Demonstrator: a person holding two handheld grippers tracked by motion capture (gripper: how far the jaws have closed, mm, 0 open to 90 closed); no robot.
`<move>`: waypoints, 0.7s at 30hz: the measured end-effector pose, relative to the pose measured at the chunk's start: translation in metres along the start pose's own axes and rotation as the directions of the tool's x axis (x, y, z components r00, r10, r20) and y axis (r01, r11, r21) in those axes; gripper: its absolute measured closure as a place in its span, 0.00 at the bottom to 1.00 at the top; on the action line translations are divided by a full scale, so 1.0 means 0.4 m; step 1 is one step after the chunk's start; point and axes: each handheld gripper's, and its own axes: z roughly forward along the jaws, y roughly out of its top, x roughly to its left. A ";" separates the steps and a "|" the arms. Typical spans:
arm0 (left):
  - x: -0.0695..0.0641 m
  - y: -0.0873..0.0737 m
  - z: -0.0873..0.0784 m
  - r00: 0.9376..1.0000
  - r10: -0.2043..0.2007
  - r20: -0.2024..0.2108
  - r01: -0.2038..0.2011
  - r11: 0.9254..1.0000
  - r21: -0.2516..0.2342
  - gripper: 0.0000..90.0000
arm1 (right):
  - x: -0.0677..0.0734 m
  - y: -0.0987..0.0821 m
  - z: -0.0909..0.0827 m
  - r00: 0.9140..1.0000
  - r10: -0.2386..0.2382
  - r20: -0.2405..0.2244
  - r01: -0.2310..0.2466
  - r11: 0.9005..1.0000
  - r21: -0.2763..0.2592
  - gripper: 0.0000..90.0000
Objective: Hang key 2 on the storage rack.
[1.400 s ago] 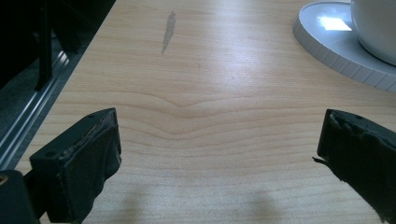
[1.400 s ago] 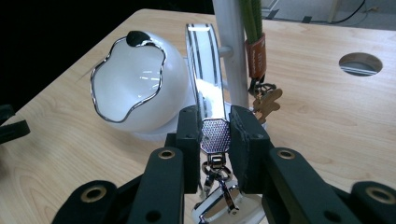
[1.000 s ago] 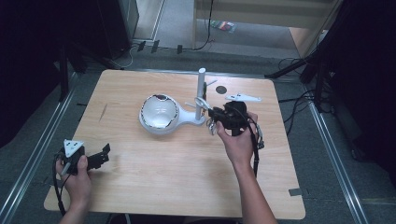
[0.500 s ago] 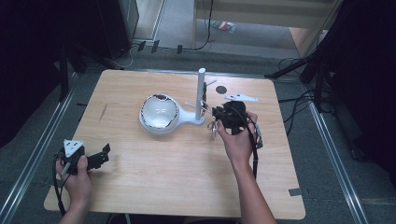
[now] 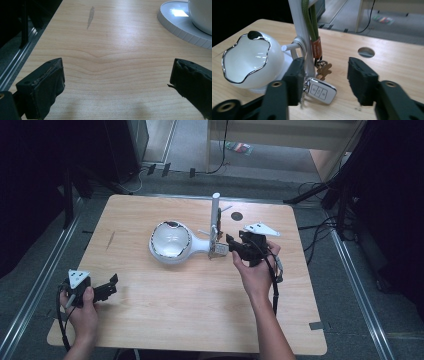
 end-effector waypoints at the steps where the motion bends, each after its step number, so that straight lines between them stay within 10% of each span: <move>1: 0.000 0.000 0.000 1.000 0.000 0.000 0.000 1.000 0.000 0.00 | 0.001 0.000 -0.002 1.000 -0.006 0.005 0.006 1.000 -0.009 0.50; 9: -0.001 0.000 0.000 1.000 0.002 0.000 -0.002 1.000 -0.001 0.00 | 0.022 -0.004 -0.038 0.994 0.000 0.113 0.003 1.000 -0.027 0.14; 21: -0.001 0.000 0.000 1.000 0.001 -0.001 -0.001 1.000 0.003 0.00 | -0.004 -0.061 -0.055 0.984 -0.010 0.176 0.015 1.000 -0.027 0.11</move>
